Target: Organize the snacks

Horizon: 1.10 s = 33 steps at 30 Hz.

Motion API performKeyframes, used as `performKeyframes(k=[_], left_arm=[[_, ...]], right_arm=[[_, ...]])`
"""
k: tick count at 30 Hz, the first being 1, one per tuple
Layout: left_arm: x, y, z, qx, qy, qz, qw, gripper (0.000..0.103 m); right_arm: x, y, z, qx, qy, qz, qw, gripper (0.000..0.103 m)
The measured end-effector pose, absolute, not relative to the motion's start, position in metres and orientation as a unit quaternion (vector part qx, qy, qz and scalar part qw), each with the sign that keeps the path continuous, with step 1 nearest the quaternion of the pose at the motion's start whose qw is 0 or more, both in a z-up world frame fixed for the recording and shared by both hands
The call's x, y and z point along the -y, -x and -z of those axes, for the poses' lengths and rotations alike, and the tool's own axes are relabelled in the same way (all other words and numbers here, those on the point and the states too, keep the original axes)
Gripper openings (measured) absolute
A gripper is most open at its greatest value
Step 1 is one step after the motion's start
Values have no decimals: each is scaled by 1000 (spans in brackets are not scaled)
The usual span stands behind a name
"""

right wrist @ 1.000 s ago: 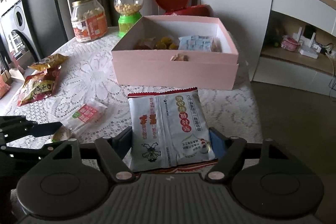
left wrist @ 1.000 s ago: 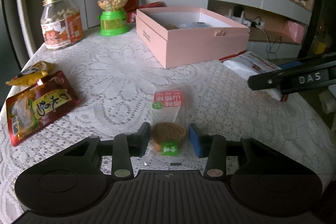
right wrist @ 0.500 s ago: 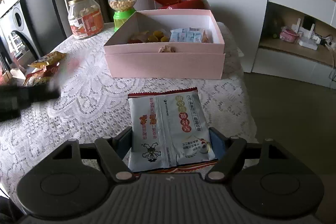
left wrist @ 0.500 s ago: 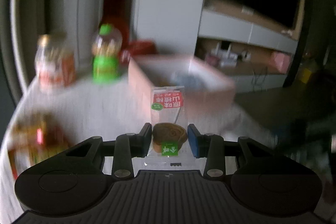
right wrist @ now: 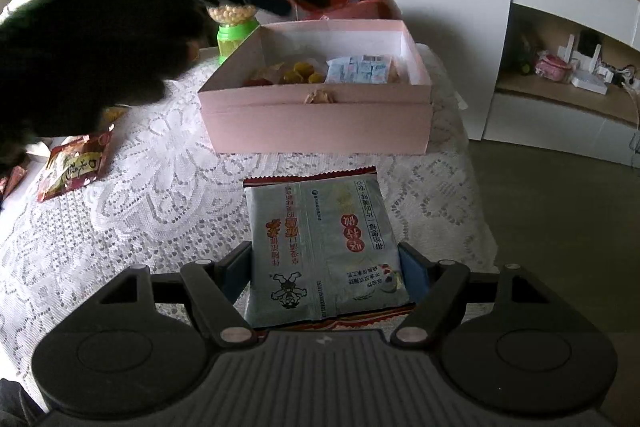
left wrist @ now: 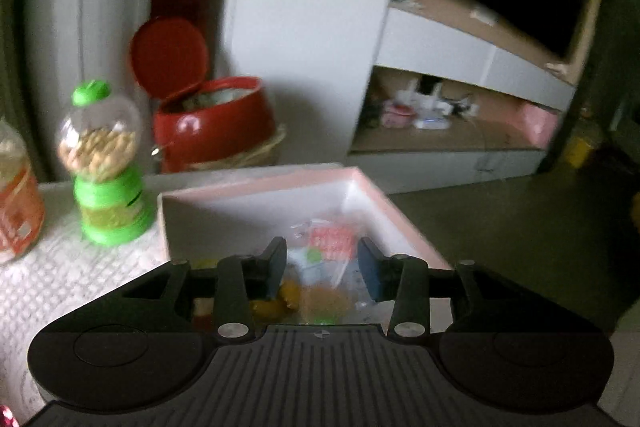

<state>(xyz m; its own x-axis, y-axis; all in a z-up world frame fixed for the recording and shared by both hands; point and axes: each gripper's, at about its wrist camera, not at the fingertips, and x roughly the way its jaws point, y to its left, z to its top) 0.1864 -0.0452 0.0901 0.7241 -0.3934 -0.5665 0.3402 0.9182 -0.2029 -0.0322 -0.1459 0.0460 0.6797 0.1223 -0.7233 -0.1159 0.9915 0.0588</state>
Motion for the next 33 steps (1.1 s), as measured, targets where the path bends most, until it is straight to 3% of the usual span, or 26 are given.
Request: performKeyframes(k=[10, 15, 22, 27, 33], left_arm=[[-28, -94, -80, -268, 71, 206, 939, 44], [-70, -41, -56, -282, 97, 190, 935, 44], [-119, -22, -35, -288, 153, 144, 934, 44], [-148, -8, -36, -276, 156, 108, 942, 44], [-192, 11, -43, -239, 173, 40, 955, 44]], right_arm=[[153, 28, -49, -412, -15, -72, 908, 76], [160, 19, -96, -366, -16, -73, 928, 76], [151, -86, -152, -322, -9, -64, 945, 78], [126, -147, -144, -377, 23, -39, 925, 82], [87, -121, -125, -384, 13, -99, 918, 82]])
